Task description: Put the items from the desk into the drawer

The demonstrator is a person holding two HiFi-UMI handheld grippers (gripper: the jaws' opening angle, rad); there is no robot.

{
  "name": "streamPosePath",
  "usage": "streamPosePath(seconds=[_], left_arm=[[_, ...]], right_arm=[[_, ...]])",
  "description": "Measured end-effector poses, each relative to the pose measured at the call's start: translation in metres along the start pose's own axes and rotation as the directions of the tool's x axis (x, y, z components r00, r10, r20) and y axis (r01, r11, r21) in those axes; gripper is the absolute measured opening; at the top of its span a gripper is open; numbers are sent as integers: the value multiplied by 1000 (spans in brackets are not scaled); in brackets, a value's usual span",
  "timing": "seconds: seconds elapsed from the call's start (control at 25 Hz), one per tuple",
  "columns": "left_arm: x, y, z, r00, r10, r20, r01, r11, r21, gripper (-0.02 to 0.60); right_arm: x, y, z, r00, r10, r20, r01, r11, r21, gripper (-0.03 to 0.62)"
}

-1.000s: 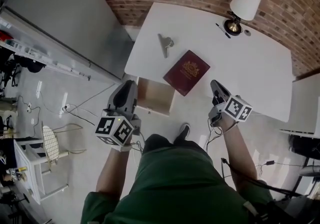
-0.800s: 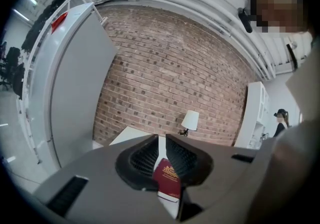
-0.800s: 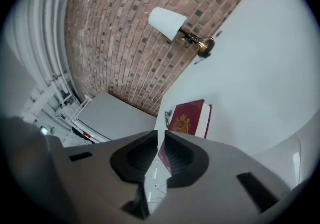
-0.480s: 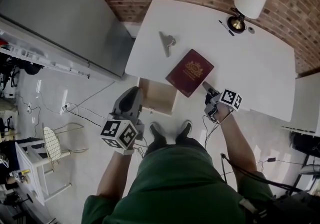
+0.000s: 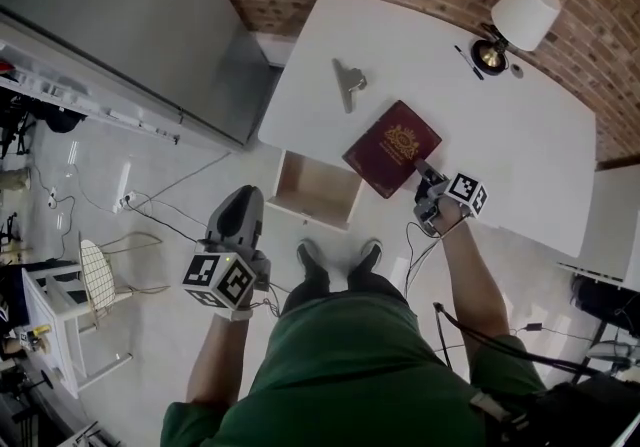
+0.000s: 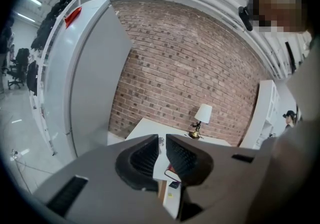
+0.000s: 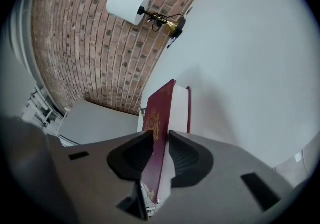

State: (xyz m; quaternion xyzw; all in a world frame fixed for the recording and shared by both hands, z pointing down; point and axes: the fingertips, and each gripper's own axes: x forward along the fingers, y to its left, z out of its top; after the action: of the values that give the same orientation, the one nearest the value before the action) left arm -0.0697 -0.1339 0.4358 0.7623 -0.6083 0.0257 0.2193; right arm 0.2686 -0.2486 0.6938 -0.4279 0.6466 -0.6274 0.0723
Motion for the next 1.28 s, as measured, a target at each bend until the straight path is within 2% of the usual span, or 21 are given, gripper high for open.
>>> streamPosePath(seconds=[0.2, 0.28, 0.36, 0.56, 0.84, 1.0, 1.28], left_arm=[[-1, 10, 4, 1000, 5, 15, -5, 1000, -11, 41], [0, 9, 7, 1000, -1, 23, 1, 1000, -13, 41], [0, 9, 9, 1000, -6, 28, 7, 1000, -17, 41], [-8, 18, 10, 999, -3, 35, 3, 1000, -22, 41], [-20, 32, 5, 999, 12, 52, -10, 1000, -27, 41], [-33, 49, 4, 997, 27, 73, -23, 998, -52, 41], [-57, 80, 2, 992, 62, 110, -50, 993, -104, 41]], right_arm=[[4, 0, -2, 1000, -16, -15, 16, 1000, -14, 90], [4, 2, -6, 999, -19, -41, 18, 999, -32, 46], [5, 4, -7, 998, -22, -56, 19, 998, -55, 37], [6, 23, 2, 999, -5, -35, 2, 997, -74, 25], [9, 57, 21, 991, -67, -114, 33, 962, -272, 17], [10, 87, 25, 982, -100, -159, 27, 914, -406, 14], [22, 143, 9, 951, -200, -237, -3, 758, -652, 11]])
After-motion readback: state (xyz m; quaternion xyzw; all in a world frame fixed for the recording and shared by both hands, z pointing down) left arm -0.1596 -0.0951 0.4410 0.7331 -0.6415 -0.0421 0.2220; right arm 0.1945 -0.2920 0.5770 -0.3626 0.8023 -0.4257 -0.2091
